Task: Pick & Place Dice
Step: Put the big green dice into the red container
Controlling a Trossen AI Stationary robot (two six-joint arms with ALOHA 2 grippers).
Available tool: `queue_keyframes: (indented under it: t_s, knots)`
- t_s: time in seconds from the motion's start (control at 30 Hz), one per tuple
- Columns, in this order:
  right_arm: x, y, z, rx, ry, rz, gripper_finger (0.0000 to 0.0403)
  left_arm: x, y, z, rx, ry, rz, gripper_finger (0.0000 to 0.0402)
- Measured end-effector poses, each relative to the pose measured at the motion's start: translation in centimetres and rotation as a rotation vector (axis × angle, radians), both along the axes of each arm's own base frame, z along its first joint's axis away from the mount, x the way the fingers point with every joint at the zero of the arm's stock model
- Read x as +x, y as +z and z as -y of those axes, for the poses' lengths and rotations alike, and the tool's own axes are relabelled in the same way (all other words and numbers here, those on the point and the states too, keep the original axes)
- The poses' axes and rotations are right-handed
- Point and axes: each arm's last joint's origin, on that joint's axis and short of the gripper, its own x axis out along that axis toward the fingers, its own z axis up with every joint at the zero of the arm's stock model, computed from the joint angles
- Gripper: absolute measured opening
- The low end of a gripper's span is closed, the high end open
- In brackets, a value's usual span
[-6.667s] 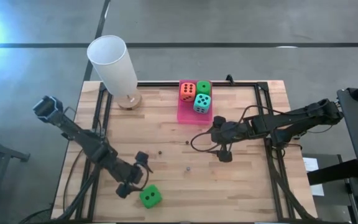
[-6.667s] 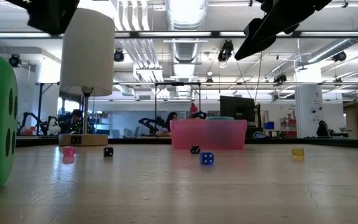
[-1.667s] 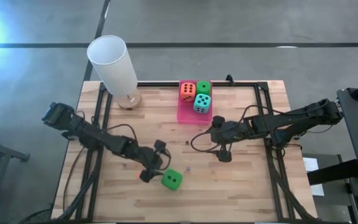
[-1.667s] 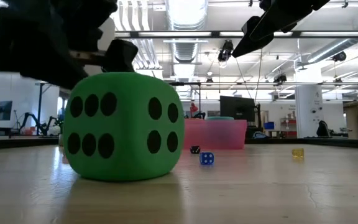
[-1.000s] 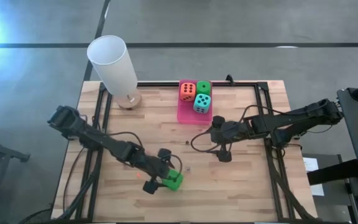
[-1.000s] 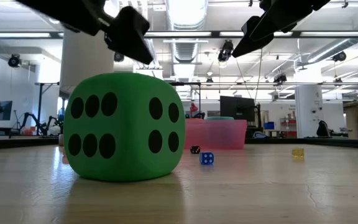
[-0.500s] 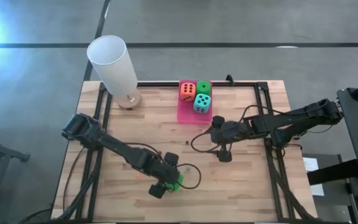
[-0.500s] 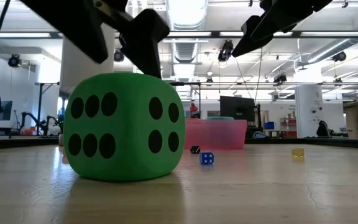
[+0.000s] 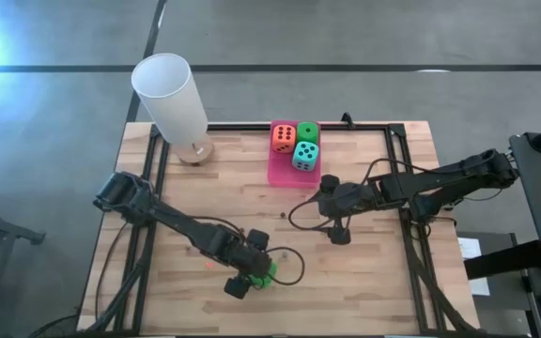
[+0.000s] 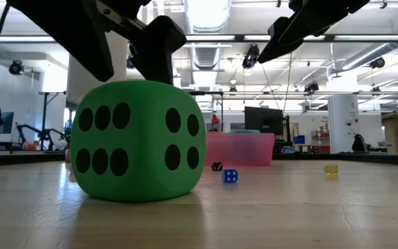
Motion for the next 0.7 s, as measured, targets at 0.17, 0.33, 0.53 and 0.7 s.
queue_keyframes:
  t_s: [0.17,0.33,0.53,0.7]
  knots:
    - [0.00,0.00,-0.01,0.000,0.000,0.000,0.0400,0.10,-0.29,-0.09,0.005,0.003,-0.008,0.0393]
    - [0.00,0.01,-0.01,0.000,0.000,0.001,0.0400,0.12,-0.30,-0.13,0.007,0.003,-0.007,0.0391]
    - [0.00,0.01,0.00,0.000,0.000,0.001,0.0400,0.19,-0.30,-0.29,0.008,0.008,-0.007,0.0392]
    - [0.01,0.01,0.00,0.000,0.000,0.001,0.0400,0.34,-0.36,-0.59,0.009,0.017,-0.008,0.0393]
